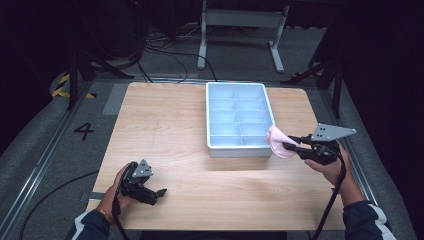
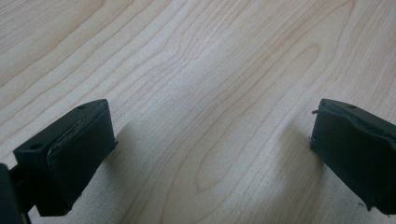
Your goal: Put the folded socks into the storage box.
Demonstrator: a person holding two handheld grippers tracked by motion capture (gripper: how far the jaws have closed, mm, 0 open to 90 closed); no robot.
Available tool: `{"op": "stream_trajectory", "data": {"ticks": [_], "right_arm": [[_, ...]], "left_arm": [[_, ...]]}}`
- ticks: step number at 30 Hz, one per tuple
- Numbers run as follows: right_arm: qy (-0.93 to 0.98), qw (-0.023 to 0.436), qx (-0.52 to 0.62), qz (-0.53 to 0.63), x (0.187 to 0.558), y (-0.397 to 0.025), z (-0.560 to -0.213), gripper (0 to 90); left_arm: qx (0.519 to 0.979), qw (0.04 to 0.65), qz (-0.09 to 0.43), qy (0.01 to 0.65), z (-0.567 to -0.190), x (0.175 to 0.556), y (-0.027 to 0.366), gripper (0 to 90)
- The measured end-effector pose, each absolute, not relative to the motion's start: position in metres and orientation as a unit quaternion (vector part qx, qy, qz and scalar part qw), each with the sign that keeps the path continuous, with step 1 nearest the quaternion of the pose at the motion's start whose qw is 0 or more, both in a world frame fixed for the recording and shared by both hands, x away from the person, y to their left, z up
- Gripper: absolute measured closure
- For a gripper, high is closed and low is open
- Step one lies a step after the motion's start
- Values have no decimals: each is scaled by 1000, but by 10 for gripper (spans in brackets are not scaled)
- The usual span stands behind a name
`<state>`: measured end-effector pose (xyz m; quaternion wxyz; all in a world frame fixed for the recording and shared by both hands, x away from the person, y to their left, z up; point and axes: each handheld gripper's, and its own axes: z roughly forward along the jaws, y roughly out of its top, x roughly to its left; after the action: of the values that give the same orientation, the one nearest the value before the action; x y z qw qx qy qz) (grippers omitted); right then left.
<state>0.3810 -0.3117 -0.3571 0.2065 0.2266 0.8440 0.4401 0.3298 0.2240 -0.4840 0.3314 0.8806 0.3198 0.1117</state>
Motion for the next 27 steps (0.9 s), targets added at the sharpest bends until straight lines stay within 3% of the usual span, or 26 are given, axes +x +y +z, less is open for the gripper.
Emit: {"op": "stream_trajectory", "data": {"ticks": [27], "right_arm": [[877, 206, 221, 373, 453, -273, -364, 723]], "left_arm": [[881, 331, 112, 319, -484, 330, 224, 0]]}}
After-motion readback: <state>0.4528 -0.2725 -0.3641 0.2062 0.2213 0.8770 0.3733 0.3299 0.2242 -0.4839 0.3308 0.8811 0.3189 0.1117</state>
